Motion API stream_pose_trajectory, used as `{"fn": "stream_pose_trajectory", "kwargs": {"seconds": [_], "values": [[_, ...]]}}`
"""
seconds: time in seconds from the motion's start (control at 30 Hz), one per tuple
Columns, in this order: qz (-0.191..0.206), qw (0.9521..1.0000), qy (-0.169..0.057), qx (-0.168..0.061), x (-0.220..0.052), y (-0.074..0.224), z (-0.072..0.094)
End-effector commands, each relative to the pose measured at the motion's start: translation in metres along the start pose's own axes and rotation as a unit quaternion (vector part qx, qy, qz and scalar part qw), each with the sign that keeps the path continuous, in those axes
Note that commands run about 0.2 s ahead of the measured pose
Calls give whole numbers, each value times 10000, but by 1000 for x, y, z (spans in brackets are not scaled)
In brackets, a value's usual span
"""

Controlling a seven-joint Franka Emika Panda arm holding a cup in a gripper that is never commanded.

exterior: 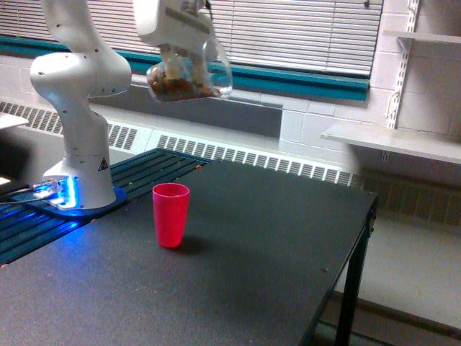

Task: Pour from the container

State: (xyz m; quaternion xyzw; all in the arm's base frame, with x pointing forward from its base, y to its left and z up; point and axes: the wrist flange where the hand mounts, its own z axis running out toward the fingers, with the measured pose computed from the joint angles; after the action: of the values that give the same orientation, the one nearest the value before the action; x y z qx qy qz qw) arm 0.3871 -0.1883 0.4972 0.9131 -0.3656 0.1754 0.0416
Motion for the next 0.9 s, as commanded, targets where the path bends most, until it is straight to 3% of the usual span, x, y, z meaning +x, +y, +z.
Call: {"fn": "stream_pose_trajectory", "kwargs": {"seconds": [0.03,0.27,0.5,0.9], "values": [[93,9999,-83,-99,-27,12,-5],[62,9999,-59,-117,-46,23,-25],[-31,9997,-196,-154,-58,29,-26],[-259,9978,-491,-357,-52,35,-31]]}}
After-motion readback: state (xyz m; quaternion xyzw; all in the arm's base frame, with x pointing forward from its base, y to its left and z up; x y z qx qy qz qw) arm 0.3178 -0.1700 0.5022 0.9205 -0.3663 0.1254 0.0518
